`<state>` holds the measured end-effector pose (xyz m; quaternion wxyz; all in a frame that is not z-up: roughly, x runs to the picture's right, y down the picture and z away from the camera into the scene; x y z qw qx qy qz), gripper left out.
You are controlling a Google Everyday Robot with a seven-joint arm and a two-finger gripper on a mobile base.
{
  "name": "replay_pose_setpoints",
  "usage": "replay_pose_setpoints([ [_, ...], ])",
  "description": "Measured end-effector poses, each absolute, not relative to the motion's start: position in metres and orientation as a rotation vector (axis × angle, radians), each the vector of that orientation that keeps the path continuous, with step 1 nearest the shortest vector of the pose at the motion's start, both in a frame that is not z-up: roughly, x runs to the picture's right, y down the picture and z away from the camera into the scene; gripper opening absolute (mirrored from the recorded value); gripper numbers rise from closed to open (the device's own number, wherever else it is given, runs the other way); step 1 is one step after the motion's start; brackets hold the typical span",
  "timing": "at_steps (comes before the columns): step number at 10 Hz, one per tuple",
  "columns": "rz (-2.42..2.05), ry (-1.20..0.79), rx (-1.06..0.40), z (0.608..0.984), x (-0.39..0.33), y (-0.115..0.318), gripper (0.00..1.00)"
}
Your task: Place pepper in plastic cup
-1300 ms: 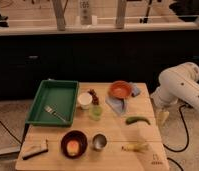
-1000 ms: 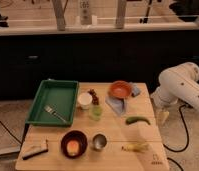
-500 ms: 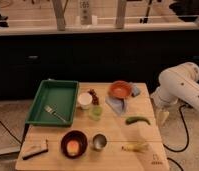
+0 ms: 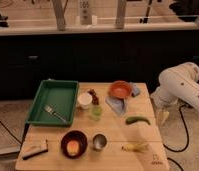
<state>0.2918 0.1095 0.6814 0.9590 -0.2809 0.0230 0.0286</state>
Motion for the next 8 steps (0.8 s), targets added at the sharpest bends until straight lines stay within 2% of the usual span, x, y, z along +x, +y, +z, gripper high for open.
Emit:
replay_pose_setpoints([
  [8, 0.007, 0.041, -0.581, 0.704, 0.298, 0.148, 0.80],
])
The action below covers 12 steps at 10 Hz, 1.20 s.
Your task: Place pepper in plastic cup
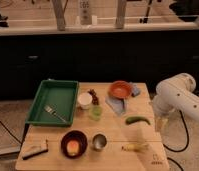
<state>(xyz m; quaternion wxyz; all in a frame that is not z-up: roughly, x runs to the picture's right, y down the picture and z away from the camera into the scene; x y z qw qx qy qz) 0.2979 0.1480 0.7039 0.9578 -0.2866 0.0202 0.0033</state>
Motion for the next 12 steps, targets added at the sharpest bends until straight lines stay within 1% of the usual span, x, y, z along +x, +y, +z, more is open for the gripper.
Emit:
replay_pose_setpoints([
  [3, -0.025, 0.028, -0.588, 0.725, 0.300, 0.164, 0.80],
  [6, -0.051, 0.018, -0.592, 0.732, 0.302, 0.170, 0.80],
  [10, -0.114, -0.003, -0.600, 0.757, 0.300, 0.189, 0.80],
  [12, -0.142, -0.015, -0.602, 0.761, 0.301, 0.192, 0.80],
])
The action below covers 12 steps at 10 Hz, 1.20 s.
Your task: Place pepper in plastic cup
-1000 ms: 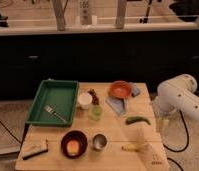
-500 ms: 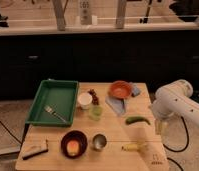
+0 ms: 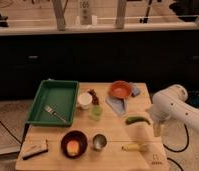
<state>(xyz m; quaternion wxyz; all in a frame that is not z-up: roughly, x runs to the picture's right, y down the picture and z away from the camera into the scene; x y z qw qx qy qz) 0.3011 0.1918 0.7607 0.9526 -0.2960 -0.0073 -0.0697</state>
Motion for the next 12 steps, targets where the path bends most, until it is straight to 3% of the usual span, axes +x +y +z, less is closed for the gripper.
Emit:
replay_pose_setpoints([
  [12, -0.275, -0.074, -0.643, 0.806, 0.299, 0.206, 0.80],
])
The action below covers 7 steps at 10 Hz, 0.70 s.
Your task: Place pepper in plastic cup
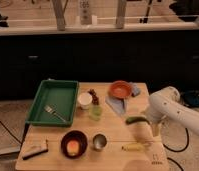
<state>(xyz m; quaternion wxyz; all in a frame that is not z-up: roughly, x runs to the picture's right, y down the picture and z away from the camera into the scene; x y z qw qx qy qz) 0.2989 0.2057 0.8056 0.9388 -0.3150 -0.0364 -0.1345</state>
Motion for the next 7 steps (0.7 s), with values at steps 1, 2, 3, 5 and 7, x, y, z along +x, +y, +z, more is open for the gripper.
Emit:
replay_pose_setpoints([
  [1, -0.281, -0.080, -0.646, 0.809, 0.299, 0.205, 0.80],
  [2, -0.285, -0.084, -0.649, 0.812, 0.298, 0.205, 0.80],
  [3, -0.291, -0.090, -0.653, 0.815, 0.299, 0.205, 0.80],
  [5, -0.302, -0.101, -0.660, 0.820, 0.300, 0.206, 0.80],
  [7, -0.313, -0.111, -0.669, 0.825, 0.303, 0.209, 0.80],
])
